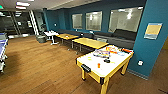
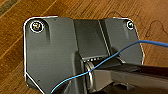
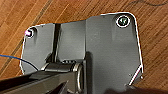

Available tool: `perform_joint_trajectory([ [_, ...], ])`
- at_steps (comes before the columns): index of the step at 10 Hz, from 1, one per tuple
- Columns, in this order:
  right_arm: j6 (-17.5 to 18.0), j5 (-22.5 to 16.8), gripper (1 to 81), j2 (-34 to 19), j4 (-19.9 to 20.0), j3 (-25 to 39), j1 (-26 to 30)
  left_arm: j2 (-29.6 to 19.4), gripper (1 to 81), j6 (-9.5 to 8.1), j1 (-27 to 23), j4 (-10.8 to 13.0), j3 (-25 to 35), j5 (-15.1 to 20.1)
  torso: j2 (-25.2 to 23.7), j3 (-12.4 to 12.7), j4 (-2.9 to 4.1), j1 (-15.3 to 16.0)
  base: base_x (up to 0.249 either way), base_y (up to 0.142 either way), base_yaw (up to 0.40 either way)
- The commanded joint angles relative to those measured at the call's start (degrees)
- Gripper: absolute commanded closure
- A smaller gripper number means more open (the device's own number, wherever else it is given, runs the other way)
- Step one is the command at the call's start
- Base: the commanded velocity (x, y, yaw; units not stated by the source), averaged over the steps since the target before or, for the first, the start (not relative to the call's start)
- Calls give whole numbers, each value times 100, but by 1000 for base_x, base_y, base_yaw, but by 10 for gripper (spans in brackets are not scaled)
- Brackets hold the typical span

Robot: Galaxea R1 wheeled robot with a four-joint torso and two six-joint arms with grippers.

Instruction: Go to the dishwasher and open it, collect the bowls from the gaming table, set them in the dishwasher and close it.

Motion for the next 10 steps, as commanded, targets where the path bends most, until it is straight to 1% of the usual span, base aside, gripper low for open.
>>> perform_joint_trajectory([
  [1, -19, -285, 10, -3, -38, 32, 263, -18, 10, 53, -281, 58, 53, 298, 0, 0, 0, 0, 114, 0, 0],
  [5, -19, -285, 10, 6, -47, 40, 263, -26, 10, 53, -281, 58, 80, 298, 0, 0, 0, 0, 114, 0, 0],
  [10, -19, -285, 10, -3, -47, 23, 236, -44, 10, 53, -281, 58, 115, 298, 2, 0, 0, 4, 87, 68, 0],
])
